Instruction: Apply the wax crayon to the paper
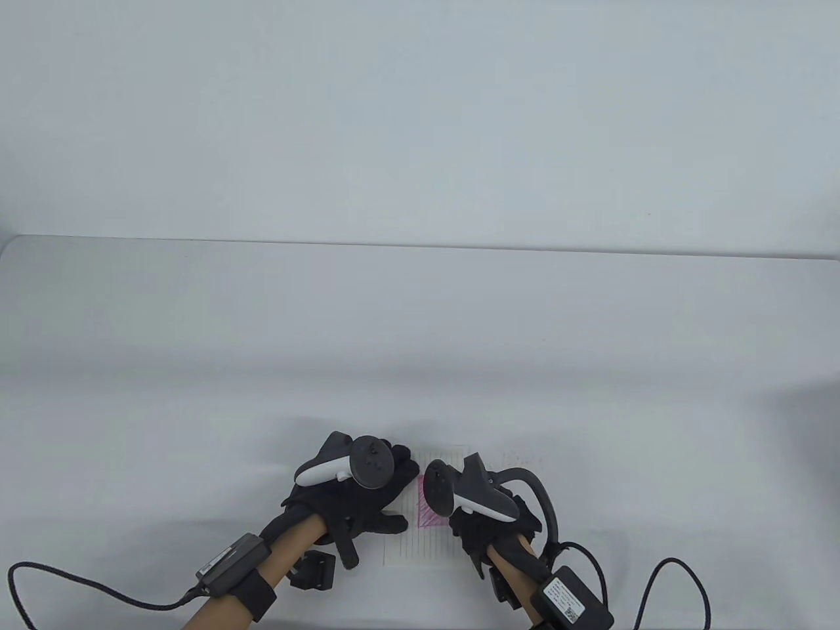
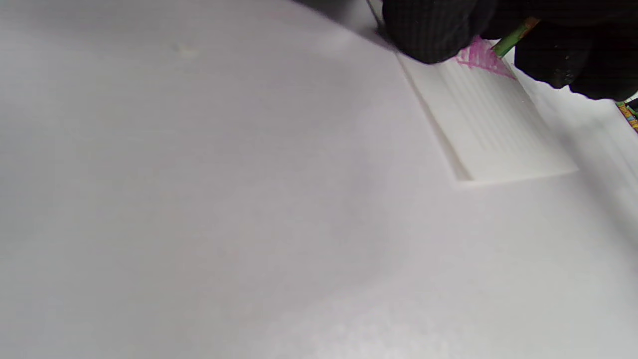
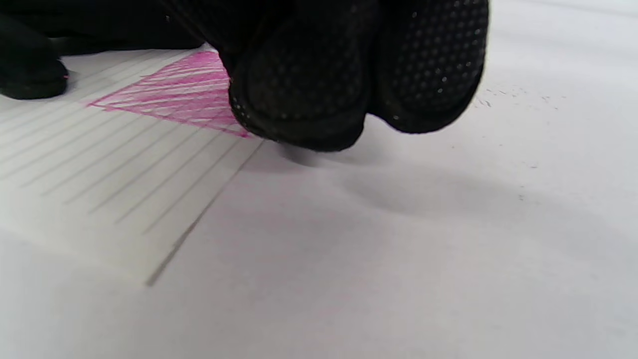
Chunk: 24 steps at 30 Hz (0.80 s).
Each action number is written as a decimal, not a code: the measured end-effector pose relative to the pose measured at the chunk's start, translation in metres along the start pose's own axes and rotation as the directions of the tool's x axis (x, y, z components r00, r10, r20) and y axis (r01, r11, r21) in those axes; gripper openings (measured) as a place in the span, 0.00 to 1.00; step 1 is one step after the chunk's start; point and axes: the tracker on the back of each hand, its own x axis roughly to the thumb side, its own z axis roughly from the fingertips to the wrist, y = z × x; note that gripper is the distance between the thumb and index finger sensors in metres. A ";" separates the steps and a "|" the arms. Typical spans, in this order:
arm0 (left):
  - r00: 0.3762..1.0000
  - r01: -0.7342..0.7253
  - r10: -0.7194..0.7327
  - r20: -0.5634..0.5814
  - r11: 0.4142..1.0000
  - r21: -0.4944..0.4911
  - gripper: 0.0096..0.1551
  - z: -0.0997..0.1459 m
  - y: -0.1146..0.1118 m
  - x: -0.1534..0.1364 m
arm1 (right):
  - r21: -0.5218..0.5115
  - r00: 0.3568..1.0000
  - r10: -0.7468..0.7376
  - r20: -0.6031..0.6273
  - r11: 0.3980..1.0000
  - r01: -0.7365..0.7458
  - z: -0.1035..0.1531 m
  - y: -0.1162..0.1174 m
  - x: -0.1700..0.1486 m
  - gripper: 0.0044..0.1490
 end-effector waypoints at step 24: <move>0.997 -0.076 0.077 0.021 0.996 -0.048 0.51 -0.001 -0.002 -0.006 | -0.188 0.988 0.064 -0.144 0.978 -0.090 0.006 -0.011 -0.015 0.25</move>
